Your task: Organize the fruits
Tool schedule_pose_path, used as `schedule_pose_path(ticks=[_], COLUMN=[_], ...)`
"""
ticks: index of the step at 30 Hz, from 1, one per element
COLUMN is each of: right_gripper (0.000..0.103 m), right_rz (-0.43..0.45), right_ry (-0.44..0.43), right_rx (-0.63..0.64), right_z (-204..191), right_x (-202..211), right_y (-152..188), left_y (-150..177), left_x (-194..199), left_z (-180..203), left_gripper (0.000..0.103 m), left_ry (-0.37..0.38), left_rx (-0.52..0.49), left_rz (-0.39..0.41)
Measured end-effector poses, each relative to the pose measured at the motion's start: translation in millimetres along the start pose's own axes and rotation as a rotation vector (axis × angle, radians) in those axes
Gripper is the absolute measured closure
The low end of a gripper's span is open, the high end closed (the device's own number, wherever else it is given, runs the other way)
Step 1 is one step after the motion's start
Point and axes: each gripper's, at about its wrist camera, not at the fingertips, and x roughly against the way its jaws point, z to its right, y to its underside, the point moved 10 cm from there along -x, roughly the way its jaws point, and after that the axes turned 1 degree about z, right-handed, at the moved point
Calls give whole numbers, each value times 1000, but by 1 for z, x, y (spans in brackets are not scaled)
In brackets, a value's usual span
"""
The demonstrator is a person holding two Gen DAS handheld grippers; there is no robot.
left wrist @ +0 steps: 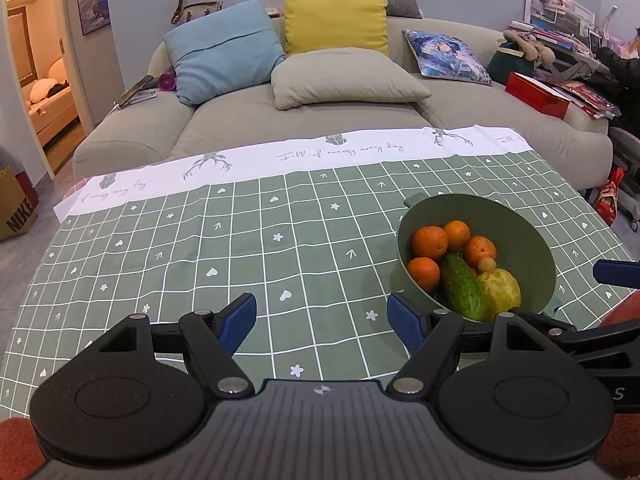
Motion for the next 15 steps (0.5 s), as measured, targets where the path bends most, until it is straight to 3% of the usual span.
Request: schedule_pose_path(ticks=[15], right_gripper=[5], right_rz=[2], right_ry=[-2], right_rx=[23], right_z=[-4], right_x=[1], right_y=[0], left_y=[0], left_x=[1], left_z=[-4], left_gripper=[16], left_ry=[-1], left_rx=[18], left_rz=[3])
